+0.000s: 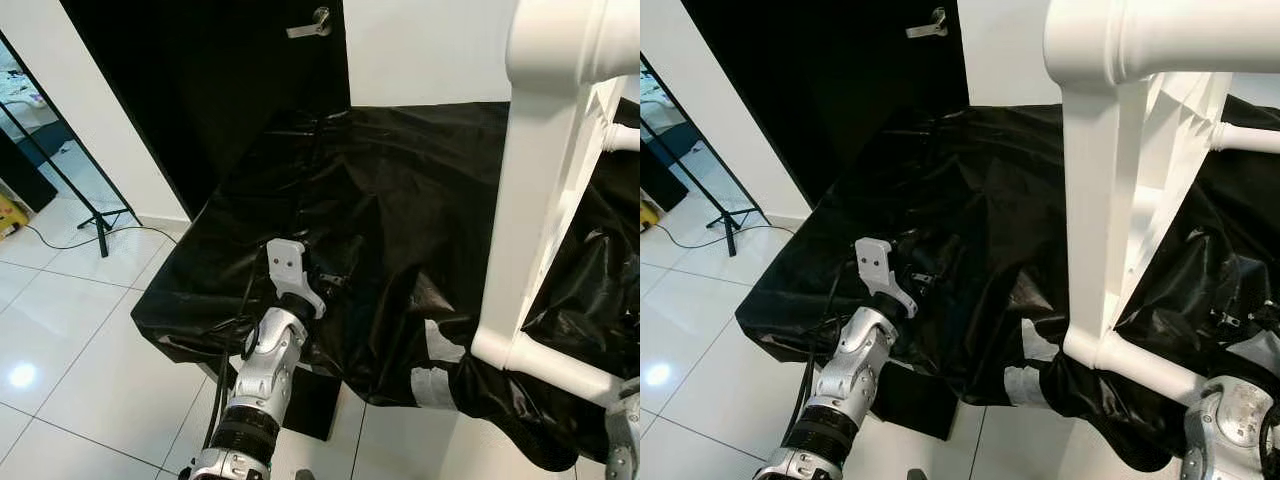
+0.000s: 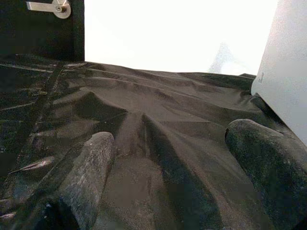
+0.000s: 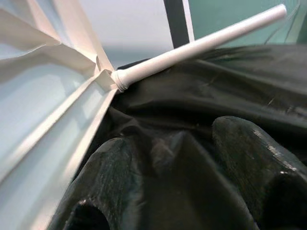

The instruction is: Building children table

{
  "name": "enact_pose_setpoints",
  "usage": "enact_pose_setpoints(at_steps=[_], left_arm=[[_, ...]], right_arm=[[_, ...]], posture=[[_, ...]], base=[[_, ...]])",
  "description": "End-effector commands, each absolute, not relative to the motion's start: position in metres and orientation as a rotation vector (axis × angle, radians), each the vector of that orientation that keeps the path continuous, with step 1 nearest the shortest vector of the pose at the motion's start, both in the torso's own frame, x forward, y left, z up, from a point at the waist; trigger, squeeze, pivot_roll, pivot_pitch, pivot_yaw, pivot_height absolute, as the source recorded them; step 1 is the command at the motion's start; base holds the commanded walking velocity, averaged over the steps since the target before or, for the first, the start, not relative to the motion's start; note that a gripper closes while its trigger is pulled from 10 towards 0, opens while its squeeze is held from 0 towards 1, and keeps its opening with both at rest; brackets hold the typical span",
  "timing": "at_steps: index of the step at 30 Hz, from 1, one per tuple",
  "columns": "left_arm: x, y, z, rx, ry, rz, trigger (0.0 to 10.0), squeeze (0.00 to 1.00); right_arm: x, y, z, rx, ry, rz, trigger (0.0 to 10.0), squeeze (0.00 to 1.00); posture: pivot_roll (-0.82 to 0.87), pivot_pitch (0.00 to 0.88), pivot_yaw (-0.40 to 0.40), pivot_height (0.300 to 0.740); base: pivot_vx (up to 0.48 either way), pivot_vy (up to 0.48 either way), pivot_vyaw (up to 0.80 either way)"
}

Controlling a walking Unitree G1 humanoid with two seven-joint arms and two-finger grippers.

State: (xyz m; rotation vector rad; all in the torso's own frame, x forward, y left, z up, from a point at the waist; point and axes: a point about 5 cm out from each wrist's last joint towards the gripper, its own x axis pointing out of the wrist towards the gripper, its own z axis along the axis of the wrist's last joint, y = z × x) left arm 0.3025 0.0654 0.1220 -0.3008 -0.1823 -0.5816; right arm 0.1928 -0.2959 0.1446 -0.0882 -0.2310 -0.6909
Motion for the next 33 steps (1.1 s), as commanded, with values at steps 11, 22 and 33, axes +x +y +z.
enact_pose_setpoints(at_steps=[11, 22, 33], left_arm=[[0.298, 0.068, 0.121, -0.294, -0.197, -0.607, 10.0, 0.00], [0.298, 0.070, 0.122, -0.293, -0.197, -0.603, 10.0, 0.00], [0.298, 0.068, 0.120, -0.297, -0.185, -0.610, 10.0, 0.00]], right_arm=[[0.196, -0.303, 0.107, -0.123, -0.034, -0.761, 10.0, 0.00], [0.204, -0.298, 0.116, -0.130, -0.080, -0.745, 10.0, 0.00], [0.199, -0.300, 0.139, -0.173, -0.180, -0.806, 10.0, 0.00]], posture=[[0.04, 0.000, 0.101, 0.740], [0.05, 0.000, 0.100, 0.740], [0.04, 0.000, 0.105, 0.740]], base=[[0.000, 0.000, 0.00], [0.000, 0.000, 0.00], [0.000, 0.000, 0.00]])
